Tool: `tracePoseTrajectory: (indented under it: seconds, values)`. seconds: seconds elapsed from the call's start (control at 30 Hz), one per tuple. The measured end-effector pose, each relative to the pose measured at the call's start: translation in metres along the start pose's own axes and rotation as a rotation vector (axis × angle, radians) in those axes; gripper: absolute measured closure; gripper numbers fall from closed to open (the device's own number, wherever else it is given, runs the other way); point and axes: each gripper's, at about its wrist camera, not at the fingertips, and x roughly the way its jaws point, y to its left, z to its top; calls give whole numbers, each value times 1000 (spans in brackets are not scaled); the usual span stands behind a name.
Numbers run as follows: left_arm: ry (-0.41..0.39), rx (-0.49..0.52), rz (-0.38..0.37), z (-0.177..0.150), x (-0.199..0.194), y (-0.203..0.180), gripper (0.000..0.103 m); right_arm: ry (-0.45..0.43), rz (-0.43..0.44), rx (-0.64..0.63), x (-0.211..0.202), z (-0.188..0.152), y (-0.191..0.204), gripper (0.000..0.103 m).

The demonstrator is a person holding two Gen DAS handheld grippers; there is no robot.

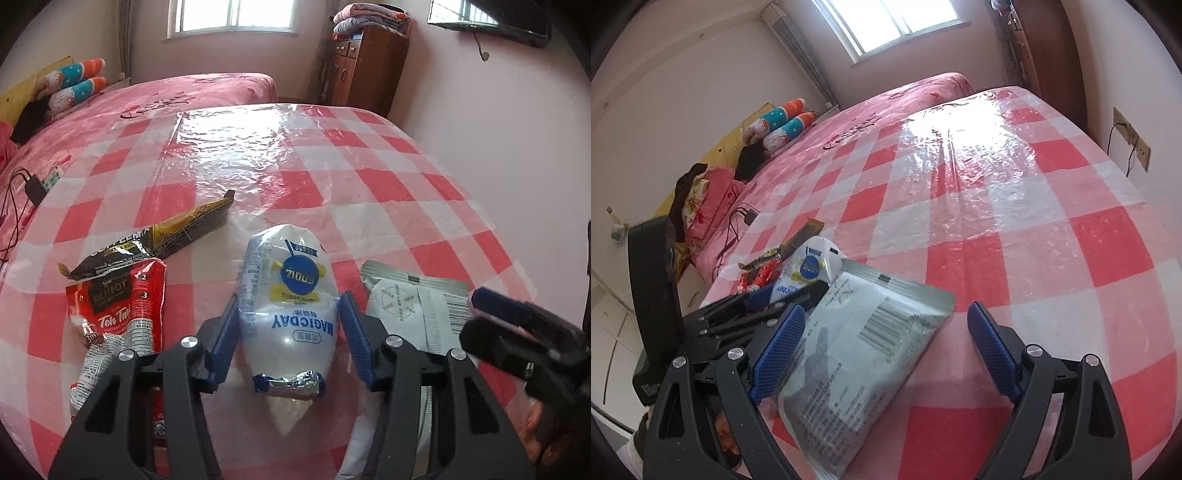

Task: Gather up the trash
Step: 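Grasp the white Magicday bag with the left gripper while the right grasps the grey printed bag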

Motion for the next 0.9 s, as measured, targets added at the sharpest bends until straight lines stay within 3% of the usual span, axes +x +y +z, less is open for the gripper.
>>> tracePoseTrajectory:
  seconds: [0.2, 0.47, 0.9]
  values:
    - [-6, 18, 17, -2, -4, -1, 50, 25, -22, -26, 2, -11, 11, 14]
    - [-49, -54, -5, 1, -30, 23, 50, 26, -18, 16, 9, -12, 20, 14]
    - [-113, -97, -23, -4, -80, 59, 49, 95, -253, -110, 44, -9, 62, 5]
